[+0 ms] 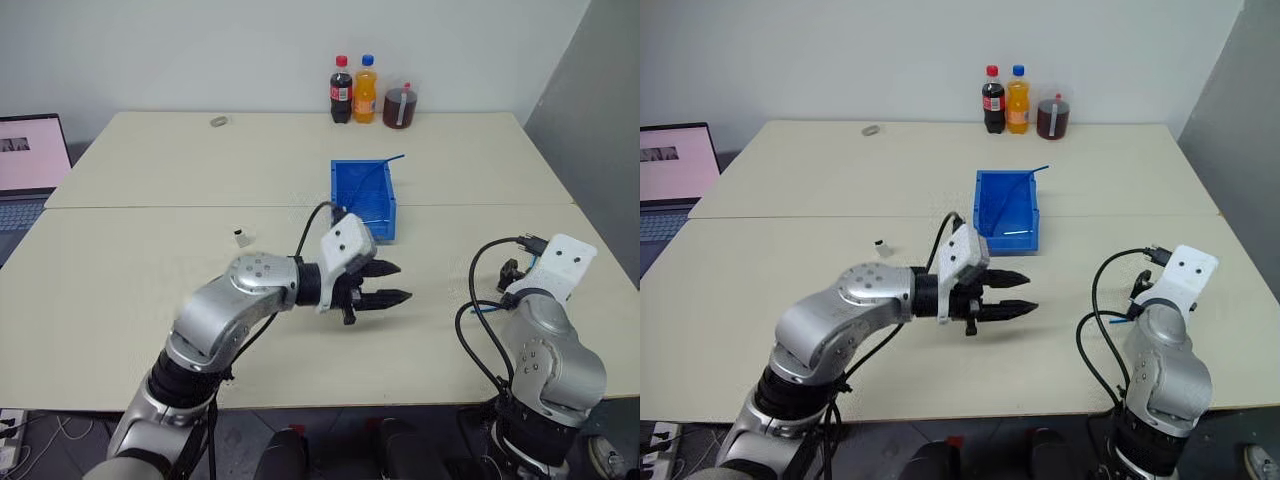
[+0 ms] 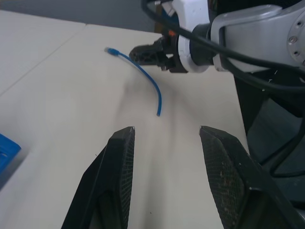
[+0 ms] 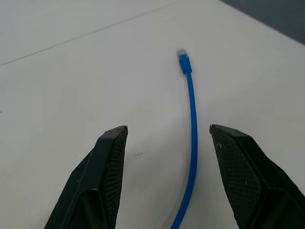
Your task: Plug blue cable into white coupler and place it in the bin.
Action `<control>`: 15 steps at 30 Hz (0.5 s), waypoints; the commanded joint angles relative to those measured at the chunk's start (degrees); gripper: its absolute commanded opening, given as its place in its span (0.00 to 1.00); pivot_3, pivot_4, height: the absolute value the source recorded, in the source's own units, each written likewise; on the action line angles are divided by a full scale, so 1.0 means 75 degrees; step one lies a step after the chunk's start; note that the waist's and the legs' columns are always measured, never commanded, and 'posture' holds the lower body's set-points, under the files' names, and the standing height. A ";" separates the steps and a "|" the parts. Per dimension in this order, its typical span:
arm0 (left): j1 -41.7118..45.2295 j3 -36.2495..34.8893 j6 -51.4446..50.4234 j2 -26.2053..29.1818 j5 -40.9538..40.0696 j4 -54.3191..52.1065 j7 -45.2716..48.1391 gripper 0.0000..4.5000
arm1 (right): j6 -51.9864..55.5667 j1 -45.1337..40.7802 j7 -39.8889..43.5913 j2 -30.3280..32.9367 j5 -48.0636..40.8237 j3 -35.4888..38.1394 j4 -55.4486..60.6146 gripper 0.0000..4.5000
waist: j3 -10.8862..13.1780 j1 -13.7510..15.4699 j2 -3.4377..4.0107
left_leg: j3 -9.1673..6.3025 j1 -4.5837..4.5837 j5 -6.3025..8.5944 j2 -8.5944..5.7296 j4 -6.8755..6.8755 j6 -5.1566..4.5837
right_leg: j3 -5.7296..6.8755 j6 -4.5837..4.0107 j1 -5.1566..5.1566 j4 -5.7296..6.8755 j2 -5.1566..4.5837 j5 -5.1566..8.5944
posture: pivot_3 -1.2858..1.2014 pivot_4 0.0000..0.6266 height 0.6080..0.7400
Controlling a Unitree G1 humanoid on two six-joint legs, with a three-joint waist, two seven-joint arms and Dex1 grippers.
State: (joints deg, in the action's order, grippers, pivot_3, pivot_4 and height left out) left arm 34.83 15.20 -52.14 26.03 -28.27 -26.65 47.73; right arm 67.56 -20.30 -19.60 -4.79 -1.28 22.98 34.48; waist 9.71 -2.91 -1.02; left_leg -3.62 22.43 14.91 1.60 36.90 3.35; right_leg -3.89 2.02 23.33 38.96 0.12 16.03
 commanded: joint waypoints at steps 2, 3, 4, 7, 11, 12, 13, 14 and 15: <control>0.0415 -0.0402 0.0030 0.0620 -0.0482 -0.0139 0.0667 0.50 | 0.0325 -0.0503 -0.0035 0.0319 0.0134 0.0426 -0.0468 0.65 | 0.0002 -0.0021 0.0003 | 0.0002 0.0002 0.0000 -0.0001 0.0000 0.0000 | -0.0002 -0.0001 0.0001 -0.0003 -0.0001 0.0000 | 0.52 0.24 1.00; 0.0466 -0.0390 0.0055 0.0755 -0.0498 -0.0160 0.0760 0.50 | 0.0360 -0.0582 -0.0046 0.0368 0.0148 0.0496 -0.0616 0.65 | 0.0002 -0.0018 0.0003 | 0.0004 0.0003 0.0000 -0.0001 0.0000 0.0000 | -0.0002 -0.0002 0.0001 -0.0003 -0.0001 -0.0001 | 0.52 0.24 1.00; 0.0504 -0.0381 0.0093 0.0862 -0.0500 -0.0184 0.0829 0.50 | 0.0370 -0.0647 -0.0054 0.0416 0.0169 0.0544 -0.0736 0.65 | 0.0002 -0.0025 0.0003 | 0.0003 0.0003 0.0000 -0.0001 -0.0001 0.0000 | -0.0001 -0.0002 0.0001 -0.0004 -0.0002 -0.0001 | 0.52 0.24 1.00; 0.0645 -0.0426 0.0085 0.0967 -0.0481 -0.0126 0.0747 0.50 | 0.0324 -0.0835 -0.0030 0.0545 0.0198 0.0638 -0.1015 0.65 | 0.0003 -0.0025 0.0004 | 0.0003 0.0002 0.0000 -0.0002 -0.0002 -0.0001 | -0.0001 0.0001 0.0001 -0.0005 -0.0002 0.0001 | 0.52 0.24 1.00; 0.0859 -0.0607 0.0174 0.0750 -0.0396 0.0146 0.0348 0.50 | 0.0311 -0.0863 -0.0006 0.0549 0.0188 0.0771 -0.1228 0.65 | 0.0005 -0.0022 0.0006 | 0.0005 0.0003 0.0000 -0.0002 0.0000 -0.0001 | -0.0003 0.0002 0.0001 -0.0004 -0.0002 0.0001 | 0.52 0.24 1.00; 0.0861 -0.0616 0.0215 0.0753 -0.0358 0.0161 0.0299 0.50 | 0.0336 -0.0860 0.0001 0.0531 0.0179 0.0785 -0.1250 0.65 | 0.0005 -0.0030 0.0007 | 0.0004 0.0003 0.0000 -0.0002 0.0000 -0.0001 | -0.0003 0.0002 0.0001 -0.0004 -0.0002 0.0002 | 0.52 0.24 1.00; 0.0831 -0.0598 0.0250 0.0789 -0.0309 0.0157 0.0265 0.50 | 0.0372 -0.0866 0.0010 0.0513 0.0168 0.0795 -0.1267 0.65 | 0.0005 -0.0036 0.0007 | 0.0005 0.0002 0.0001 -0.0002 -0.0001 -0.0001 | -0.0004 0.0002 0.0001 -0.0004 -0.0001 0.0001 | 0.52 0.24 1.00; 0.0780 -0.0537 0.0346 0.0865 -0.0218 0.0141 0.0271 0.50 | 0.0405 -0.0884 0.0008 0.0482 0.0158 0.0815 -0.1286 0.65 | 0.0005 -0.0040 0.0007 | 0.0006 0.0002 0.0001 -0.0002 -0.0002 -0.0001 | -0.0006 0.0002 0.0001 -0.0004 -0.0001 0.0001 | 0.52 0.24 1.00; 0.0730 -0.0494 0.0419 0.0915 -0.0141 0.0120 0.0255 0.50 | 0.0446 -0.0901 0.0011 0.0470 0.0156 0.0820 -0.1313 0.65 | 0.0005 -0.0042 0.0007 | 0.0006 0.0003 0.0001 -0.0001 -0.0003 -0.0001 | -0.0005 -0.0002 0.0003 -0.0004 -0.0001 -0.0001 | 0.52 0.24 1.00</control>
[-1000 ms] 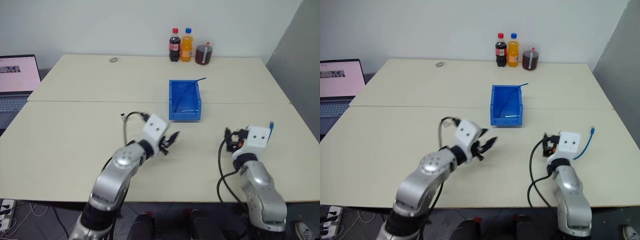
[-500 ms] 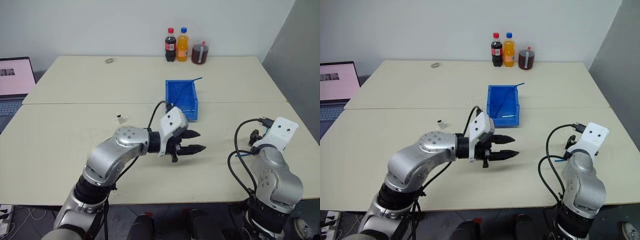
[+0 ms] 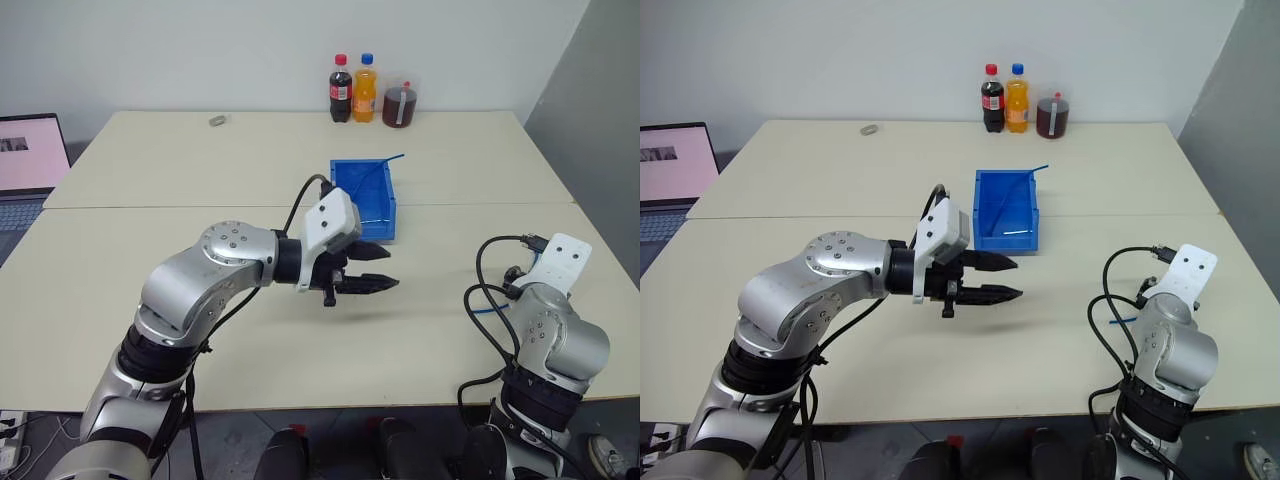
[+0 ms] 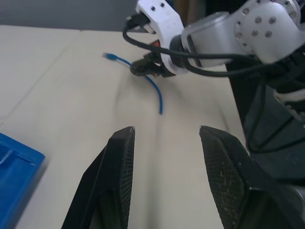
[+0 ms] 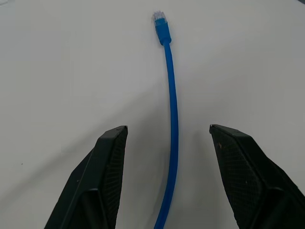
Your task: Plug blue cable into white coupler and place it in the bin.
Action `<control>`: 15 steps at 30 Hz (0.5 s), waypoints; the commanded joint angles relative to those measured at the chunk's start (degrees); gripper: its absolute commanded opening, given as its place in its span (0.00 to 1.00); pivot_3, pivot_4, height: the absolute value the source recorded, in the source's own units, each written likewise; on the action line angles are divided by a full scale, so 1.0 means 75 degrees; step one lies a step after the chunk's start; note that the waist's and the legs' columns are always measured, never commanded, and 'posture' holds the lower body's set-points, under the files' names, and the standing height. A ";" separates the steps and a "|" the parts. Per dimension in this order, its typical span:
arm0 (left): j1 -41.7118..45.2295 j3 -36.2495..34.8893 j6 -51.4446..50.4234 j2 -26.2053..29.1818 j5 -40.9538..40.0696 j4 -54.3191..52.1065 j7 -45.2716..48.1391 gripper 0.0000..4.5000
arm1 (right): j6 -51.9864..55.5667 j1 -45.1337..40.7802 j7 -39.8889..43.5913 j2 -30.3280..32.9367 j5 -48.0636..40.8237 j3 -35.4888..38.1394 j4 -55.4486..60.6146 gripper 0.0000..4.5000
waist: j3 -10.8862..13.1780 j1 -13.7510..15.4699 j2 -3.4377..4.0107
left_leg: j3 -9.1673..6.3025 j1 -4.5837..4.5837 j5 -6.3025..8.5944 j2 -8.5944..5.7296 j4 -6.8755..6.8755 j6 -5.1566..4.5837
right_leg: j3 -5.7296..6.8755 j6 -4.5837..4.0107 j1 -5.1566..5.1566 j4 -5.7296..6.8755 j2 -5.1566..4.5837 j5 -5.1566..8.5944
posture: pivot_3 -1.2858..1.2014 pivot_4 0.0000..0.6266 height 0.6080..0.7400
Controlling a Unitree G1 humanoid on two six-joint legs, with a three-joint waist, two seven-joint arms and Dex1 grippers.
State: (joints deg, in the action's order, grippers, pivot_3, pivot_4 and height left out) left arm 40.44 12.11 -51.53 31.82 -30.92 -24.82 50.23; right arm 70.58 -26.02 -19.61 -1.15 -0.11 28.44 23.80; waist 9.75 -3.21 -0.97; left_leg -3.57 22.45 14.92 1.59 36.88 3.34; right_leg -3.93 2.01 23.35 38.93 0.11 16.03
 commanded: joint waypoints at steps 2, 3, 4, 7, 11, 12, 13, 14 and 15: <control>-0.0085 -0.0063 0.0432 0.0156 0.0302 -0.0135 -0.0157 0.50 | 0.0077 -0.0175 0.0008 -0.0015 0.0012 0.0086 0.0058 0.65 | 0.0001 -0.0009 0.0001 | 0.0003 -0.0001 0.0000 0.0000 -0.0002 0.0000 | -0.0003 -0.0001 0.0001 0.0000 0.0000 -0.0001 | 0.52 0.24 1.00; -0.0107 -0.0034 0.0527 0.0173 0.0394 -0.0120 -0.0184 0.50 | 0.0091 -0.0214 -0.0010 -0.0041 0.0008 0.0117 0.0030 0.65 | 0.0001 -0.0007 0.0001 | 0.0003 0.0000 0.0000 0.0000 -0.0002 0.0000 | -0.0004 -0.0003 0.0002 0.0001 0.0000 -0.0002 | 0.52 0.24 1.00; -0.0129 0.0010 0.0658 0.0199 0.0522 -0.0099 -0.0208 0.50 | 0.0104 -0.0253 -0.0032 -0.0069 0.0004 0.0155 0.0008 0.65 | 0.0000 -0.0007 0.0001 | 0.0002 0.0000 0.0000 0.0000 -0.0001 0.0000 | -0.0003 -0.0003 0.0002 0.0001 0.0000 -0.0002 | 0.52 0.24 1.00; -0.0195 0.0065 0.0855 0.0226 0.0763 -0.0024 -0.0271 0.50 | 0.0136 -0.0320 -0.0056 -0.0110 0.0006 0.0223 -0.0036 0.65 | 0.0001 -0.0006 0.0001 | 0.0004 0.0000 0.0000 0.0000 0.0000 0.0000 | -0.0004 -0.0002 0.0002 0.0001 0.0000 -0.0001 | 0.52 0.24 1.00; -0.0248 0.0062 0.0952 0.0235 0.0779 -0.0051 -0.0231 0.50 | 0.0135 -0.0355 -0.0087 -0.0210 0.0002 0.0336 -0.0105 0.65 | 0.0001 -0.0005 0.0002 | 0.0005 0.0000 0.0000 0.0000 -0.0001 0.0000 | -0.0005 -0.0002 0.0003 0.0002 0.0000 -0.0001 | 0.52 0.24 1.00; -0.0240 0.0046 0.0947 0.0231 0.0765 -0.0065 -0.0238 0.50 | 0.0138 -0.0340 -0.0087 -0.0223 0.0003 0.0344 -0.0097 0.65 | 0.0001 -0.0005 0.0002 | 0.0005 0.0001 0.0000 0.0000 -0.0001 0.0000 | -0.0004 -0.0002 0.0003 0.0001 0.0000 -0.0001 | 0.52 0.24 1.00; -0.0234 0.0027 0.0954 0.0227 0.0756 -0.0074 -0.0241 0.50 | 0.0140 -0.0325 -0.0085 -0.0231 0.0004 0.0346 -0.0087 0.65 | 0.0001 -0.0006 0.0002 | 0.0005 0.0002 0.0000 0.0000 -0.0001 0.0000 | -0.0004 -0.0002 0.0003 0.0001 0.0000 -0.0001 | 0.52 0.24 1.00; -0.0227 0.0007 0.0958 0.0220 0.0751 -0.0073 -0.0252 0.50 | 0.0145 -0.0313 -0.0083 -0.0241 0.0005 0.0354 -0.0075 0.65 | 0.0001 -0.0005 0.0002 | 0.0005 0.0003 0.0000 0.0000 -0.0001 0.0000 | -0.0004 -0.0002 0.0004 0.0001 -0.0001 -0.0001 | 0.52 0.24 1.00; -0.0219 -0.0007 0.0965 0.0214 0.0760 -0.0067 -0.0272 0.50 | 0.0153 -0.0301 -0.0083 -0.0254 0.0005 0.0370 -0.0062 0.65 | 0.0001 -0.0006 0.0002 | 0.0005 0.0003 0.0000 0.0000 -0.0001 0.0000 | -0.0004 -0.0002 0.0004 0.0001 -0.0001 -0.0001 | 0.52 0.24 1.00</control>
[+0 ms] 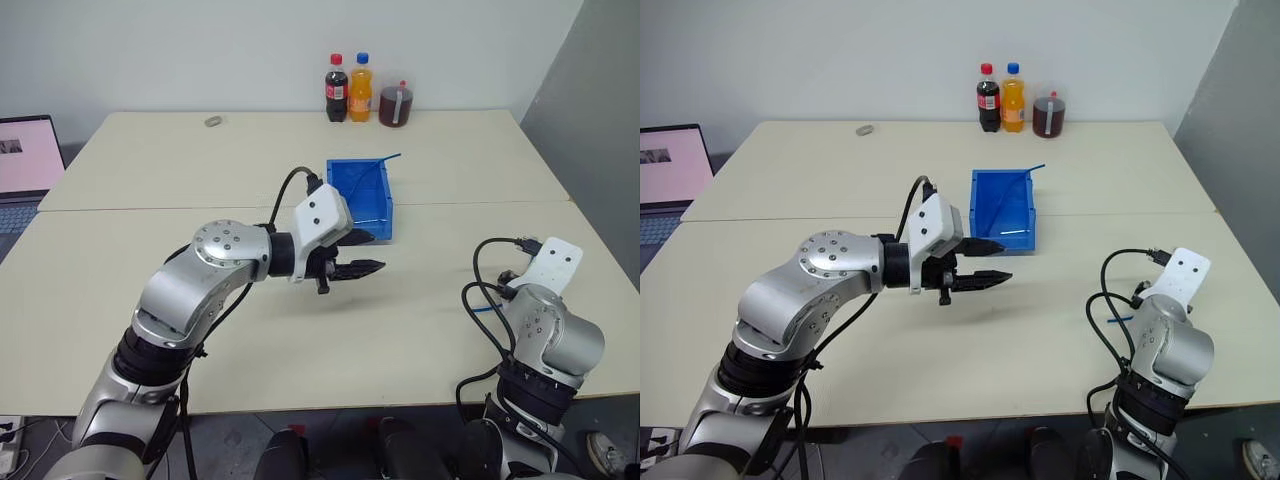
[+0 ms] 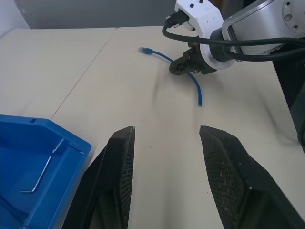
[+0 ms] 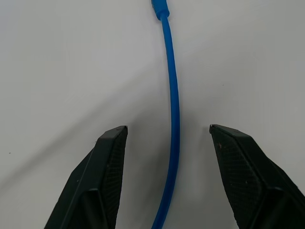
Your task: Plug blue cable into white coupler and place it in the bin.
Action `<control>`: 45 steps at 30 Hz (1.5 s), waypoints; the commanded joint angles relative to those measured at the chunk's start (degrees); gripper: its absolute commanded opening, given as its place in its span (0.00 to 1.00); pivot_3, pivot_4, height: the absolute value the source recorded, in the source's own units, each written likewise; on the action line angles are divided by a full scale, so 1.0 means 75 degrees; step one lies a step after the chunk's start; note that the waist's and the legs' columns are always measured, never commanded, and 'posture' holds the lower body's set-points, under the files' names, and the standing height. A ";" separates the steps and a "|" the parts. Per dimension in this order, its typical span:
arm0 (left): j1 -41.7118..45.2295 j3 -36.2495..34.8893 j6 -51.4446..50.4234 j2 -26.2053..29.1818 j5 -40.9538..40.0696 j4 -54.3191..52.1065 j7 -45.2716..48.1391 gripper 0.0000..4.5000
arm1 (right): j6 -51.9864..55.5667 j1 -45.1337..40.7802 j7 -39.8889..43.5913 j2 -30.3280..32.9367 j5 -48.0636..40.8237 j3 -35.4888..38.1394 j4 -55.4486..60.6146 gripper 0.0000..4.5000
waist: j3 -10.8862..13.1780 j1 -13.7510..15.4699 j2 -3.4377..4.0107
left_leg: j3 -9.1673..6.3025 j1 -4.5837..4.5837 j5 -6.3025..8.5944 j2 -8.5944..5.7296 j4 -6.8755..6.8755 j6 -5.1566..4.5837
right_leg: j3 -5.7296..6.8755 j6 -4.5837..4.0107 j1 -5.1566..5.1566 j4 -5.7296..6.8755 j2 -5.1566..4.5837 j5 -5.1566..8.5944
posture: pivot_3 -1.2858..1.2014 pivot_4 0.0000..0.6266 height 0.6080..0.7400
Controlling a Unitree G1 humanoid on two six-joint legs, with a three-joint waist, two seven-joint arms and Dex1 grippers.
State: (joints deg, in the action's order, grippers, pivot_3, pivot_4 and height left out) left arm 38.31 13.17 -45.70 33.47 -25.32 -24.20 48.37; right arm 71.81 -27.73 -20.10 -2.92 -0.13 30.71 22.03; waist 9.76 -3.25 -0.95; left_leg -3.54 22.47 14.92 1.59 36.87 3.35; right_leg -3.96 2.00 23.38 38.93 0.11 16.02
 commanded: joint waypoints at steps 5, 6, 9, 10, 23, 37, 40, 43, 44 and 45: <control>0.0074 -0.0103 0.0257 -0.0017 0.0056 -0.0105 -0.0026 0.50 | -0.0001 -0.0082 -0.0030 -0.0069 0.0008 0.0130 0.0124 0.65 | 0.0000 0.0000 0.0000 | 0.0000 -0.0001 0.0000 0.0000 0.0000 0.0000 | 0.0001 0.0001 0.0000 0.0001 0.0000 0.0001 | 0.52 0.24 1.00; 0.0073 -0.0095 0.0259 -0.0017 0.0053 -0.0112 -0.0019 0.50 | 0.0023 -0.0097 -0.0024 -0.0083 -0.0001 0.0150 0.0115 0.65 | 0.0000 -0.0001 0.0000 | 0.0000 0.0000 0.0000 0.0000 0.0000 0.0000 | 0.0000 0.0000 0.0000 0.0001 0.0000 0.0000 | 0.52 0.24 1.00; 0.0077 -0.0094 0.0265 -0.0015 0.0060 -0.0105 -0.0015 0.50 | 0.0086 -0.0168 -0.0051 -0.0155 -0.0020 0.0241 0.0107 0.65 | 0.0000 0.0000 0.0000 | 0.0000 0.0000 0.0000 0.0000 0.0000 0.0000 | 0.0001 0.0000 0.0000 0.0001 0.0000 0.0000 | 0.52 0.24 1.00; 0.0078 -0.0098 0.0268 -0.0014 0.0068 -0.0093 -0.0021 0.50 | 0.0144 -0.0212 -0.0061 -0.0181 -0.0028 0.0288 0.0108 0.65 | 0.0000 0.0000 0.0000 | 0.0000 0.0000 0.0000 0.0000 0.0000 0.0000 | 0.0001 0.0000 0.0000 0.0001 0.0000 0.0000 | 0.52 0.24 1.00; -0.0128 0.0074 0.0331 -0.0030 0.0251 -0.0113 -0.0108 0.50 | 0.0365 -0.0198 -0.0091 -0.0189 0.0087 0.0408 -0.0182 0.65 | 0.0000 -0.0001 0.0000 | -0.0001 -0.0001 0.0000 0.0001 0.0001 0.0000 | 0.0002 0.0001 0.0000 0.0001 0.0000 0.0000 | 0.52 0.24 1.00; -0.0182 0.0067 0.0407 0.0016 0.0398 -0.0079 -0.0068 0.49 | 0.0852 -0.0062 -0.0053 -0.0372 0.0191 0.0539 -0.0396 0.21 | -0.0010 -0.0001 -0.0015 | -0.0006 -0.0004 0.0000 0.0002 0.0003 0.0000 | 0.0006 0.0004 -0.0005 0.0001 0.0001 0.0002 | 0.52 0.24 1.00; -0.0180 0.0113 0.0487 0.0033 0.0495 -0.0031 -0.0052 0.49 | 0.0914 -0.0092 0.0097 -0.0240 0.0140 0.0449 -0.0425 0.07 | -0.0010 -0.0001 -0.0017 | -0.0005 -0.0005 0.0000 0.0002 0.0003 0.0000 | 0.0006 0.0003 -0.0006 0.0001 0.0001 0.0001 | 0.52 0.24 1.00; -0.0159 0.0157 0.0537 0.0059 0.0614 0.0052 -0.0067 0.49 | 0.0996 -0.0069 0.0327 -0.0058 0.0078 0.0229 -0.0446 0.01 | -0.0010 0.0001 -0.0017 | -0.0006 -0.0006 0.0000 0.0002 0.0004 0.0000 | 0.0006 0.0004 -0.0008 0.0001 0.0001 0.0002 | 0.52 0.24 1.00; -0.0157 0.0158 0.0559 0.0064 0.0642 0.0079 -0.0061 0.49 | 0.1023 -0.0046 0.0407 0.0008 0.0067 0.0137 -0.0448 0.01 | -0.0010 0.0000 -0.0017 | -0.0005 -0.0006 0.0000 0.0002 0.0004 0.0000 | 0.0005 0.0004 -0.0008 0.0001 0.0001 0.0002 | 0.52 0.24 1.00; -0.0159 0.0148 0.0581 0.0069 0.0664 0.0098 -0.0045 0.49 | 0.1021 -0.0006 0.0495 0.0105 0.0064 0.0010 -0.0453 0.01 | -0.0011 0.0000 -0.0017 | -0.0005 -0.0006 0.0000 0.0002 0.0004 0.0000 | 0.0005 0.0004 -0.0008 0.0001 0.0001 0.0002 | 0.52 0.24 1.00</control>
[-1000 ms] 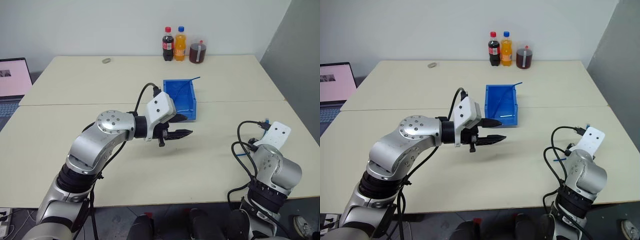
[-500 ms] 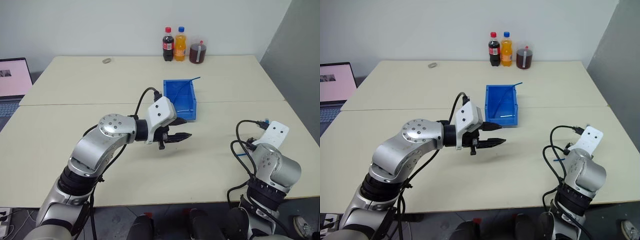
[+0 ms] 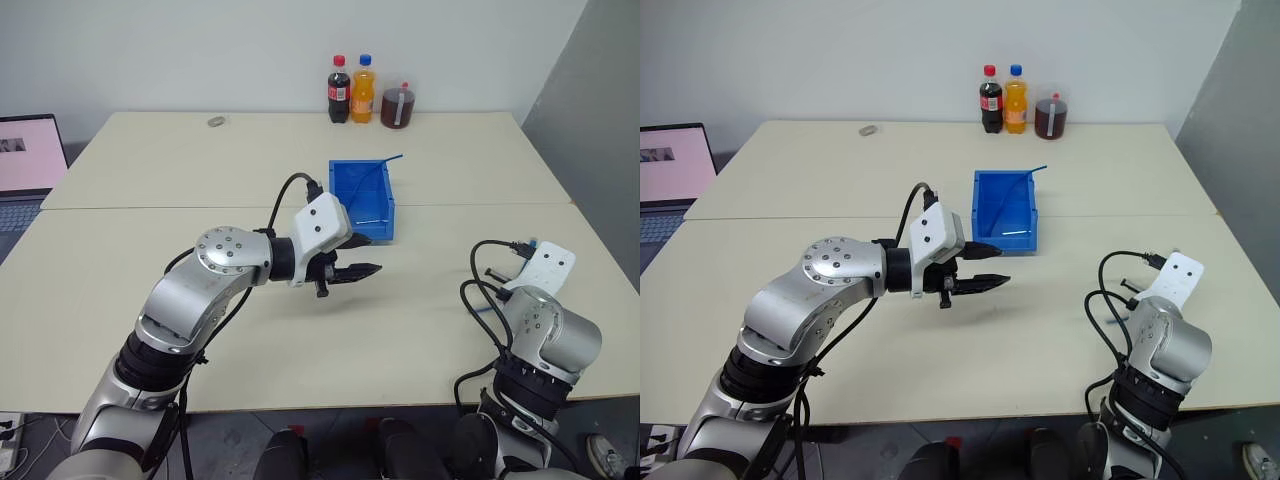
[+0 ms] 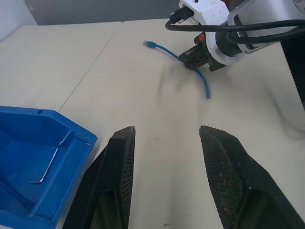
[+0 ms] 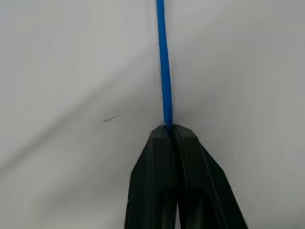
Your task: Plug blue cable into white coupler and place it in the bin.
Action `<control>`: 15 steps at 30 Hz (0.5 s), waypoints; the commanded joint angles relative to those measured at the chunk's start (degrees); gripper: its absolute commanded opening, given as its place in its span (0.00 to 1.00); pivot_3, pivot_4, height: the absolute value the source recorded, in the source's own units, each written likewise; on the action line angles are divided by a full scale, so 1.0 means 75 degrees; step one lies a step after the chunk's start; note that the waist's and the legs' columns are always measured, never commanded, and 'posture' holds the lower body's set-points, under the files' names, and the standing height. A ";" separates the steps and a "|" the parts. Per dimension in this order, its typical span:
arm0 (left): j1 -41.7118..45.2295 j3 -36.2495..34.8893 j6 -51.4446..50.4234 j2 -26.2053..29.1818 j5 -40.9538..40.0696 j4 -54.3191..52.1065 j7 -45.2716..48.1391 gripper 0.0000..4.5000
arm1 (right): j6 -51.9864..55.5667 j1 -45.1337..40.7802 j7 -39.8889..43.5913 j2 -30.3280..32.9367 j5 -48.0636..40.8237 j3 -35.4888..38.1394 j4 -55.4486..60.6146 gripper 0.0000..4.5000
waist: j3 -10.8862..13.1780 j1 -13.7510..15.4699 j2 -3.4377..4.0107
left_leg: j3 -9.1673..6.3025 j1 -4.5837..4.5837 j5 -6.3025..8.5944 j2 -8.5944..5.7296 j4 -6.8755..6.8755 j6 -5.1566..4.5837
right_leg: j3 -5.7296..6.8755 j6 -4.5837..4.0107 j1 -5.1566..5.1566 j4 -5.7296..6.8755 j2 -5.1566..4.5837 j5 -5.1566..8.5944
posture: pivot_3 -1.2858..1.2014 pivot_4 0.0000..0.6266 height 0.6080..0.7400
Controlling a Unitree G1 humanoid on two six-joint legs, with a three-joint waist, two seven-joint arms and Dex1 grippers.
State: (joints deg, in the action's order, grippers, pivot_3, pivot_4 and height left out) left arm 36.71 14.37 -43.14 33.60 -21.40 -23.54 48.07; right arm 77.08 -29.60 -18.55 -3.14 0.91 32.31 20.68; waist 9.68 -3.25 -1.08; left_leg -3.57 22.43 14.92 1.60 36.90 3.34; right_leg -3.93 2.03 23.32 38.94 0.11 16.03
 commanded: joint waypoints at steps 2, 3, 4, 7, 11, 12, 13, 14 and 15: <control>0.0039 -0.0068 0.0267 0.0082 0.0167 0.0035 0.0026 0.49 | 0.0361 0.0308 0.0520 0.0365 -0.0110 -0.0430 -0.0300 0.01 | 0.0000 -0.0001 -0.0001 | 0.0000 -0.0004 0.0000 0.0000 0.0000 0.0000 | 0.0000 0.0003 -0.0002 0.0000 0.0000 0.0001 | 0.52 0.24 1.00; 0.0022 -0.0105 0.0280 0.0109 0.0170 0.0043 0.0048 0.49 | 0.0391 0.0355 0.0689 0.0562 -0.0144 -0.0599 -0.0334 0.01 | 0.0000 -0.0003 -0.0001 | 0.0000 -0.0003 0.0000 0.0000 0.0000 0.0000 | 0.0000 0.0006 -0.0002 -0.0001 0.0000 0.0003 | 0.52 0.24 1.00; -0.0003 -0.0133 0.0299 0.0151 0.0181 0.0047 0.0074 0.49 | 0.0388 0.0426 0.0937 0.0851 -0.0199 -0.0854 -0.0383 0.01 | 0.0000 -0.0003 -0.0001 | 0.0002 -0.0004 0.0000 0.0000 0.0001 0.0000 | -0.0002 0.0007 -0.0002 -0.0001 0.0000 0.0004 | 0.52 0.24 1.00; -0.0076 -0.0191 0.0397 0.0313 0.0235 0.0096 0.0166 0.49 | 0.0366 0.0583 0.1862 0.1953 -0.0442 -0.1718 -0.0548 0.01 | 0.0001 -0.0006 -0.0002 | 0.0008 -0.0006 0.0000 0.0000 0.0003 0.0000 | -0.0007 0.0014 -0.0004 -0.0003 0.0000 0.0004 | 0.52 0.24 1.00; -0.0091 -0.0183 0.0482 0.0525 0.0320 0.0168 0.0249 0.49 | 0.0248 0.0666 0.3035 0.3160 -0.0920 -0.2442 -0.0723 0.01 | 0.0005 -0.0006 -0.0005 | 0.0018 -0.0010 0.0000 0.0000 0.0000 -0.0001 | -0.0015 0.0024 -0.0003 -0.0004 0.0001 0.0008 | 0.52 0.24 1.00; -0.0082 -0.0159 0.0497 0.0570 0.0339 0.0186 0.0287 0.49 | 0.0106 0.0779 0.3490 0.3534 -0.1098 -0.2834 -0.0639 0.01 | 0.0008 -0.0005 -0.0004 | 0.0018 -0.0010 0.0000 0.0001 0.0002 -0.0001 | -0.0015 0.0024 -0.0003 -0.0004 0.0003 0.0008 | 0.52 0.24 1.00; -0.0083 -0.0151 0.0520 0.0600 0.0348 0.0199 0.0323 0.49 | -0.0017 0.0924 0.4039 0.3976 -0.1306 -0.3285 -0.0480 0.01 | 0.0011 -0.0006 -0.0003 | 0.0017 -0.0007 0.0001 0.0003 0.0001 -0.0001 | -0.0015 0.0025 -0.0003 -0.0005 0.0006 0.0009 | 0.52 0.24 1.00; -0.0078 -0.0155 0.0528 0.0614 0.0347 0.0211 0.0349 0.49 | -0.0102 0.1051 0.4525 0.4371 -0.1533 -0.3617 -0.0322 0.01 | 0.0013 -0.0011 -0.0006 | 0.0018 -0.0007 0.0001 0.0001 -0.0002 -0.0002 | -0.0017 0.0025 -0.0002 -0.0011 0.0005 0.0009 | 0.52 0.24 1.00; -0.0076 -0.0174 0.0521 0.0626 0.0335 0.0215 0.0371 0.49 | -0.0215 0.1162 0.4956 0.4723 -0.1719 -0.3853 -0.0177 0.01 | 0.0014 -0.0017 -0.0006 | 0.0019 -0.0006 0.0001 0.0002 -0.0004 -0.0002 | -0.0016 0.0026 -0.0002 -0.0012 0.0005 0.0009 | 0.52 0.24 1.00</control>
State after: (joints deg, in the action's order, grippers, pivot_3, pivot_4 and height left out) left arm 35.61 14.22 -40.53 38.06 -18.97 -21.34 50.51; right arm 76.52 -21.40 12.92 31.47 -8.55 6.71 16.83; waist 9.78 -3.37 -1.13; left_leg -3.42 22.38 14.93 1.62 36.87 3.31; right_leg -4.06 2.23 23.31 38.82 0.16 16.11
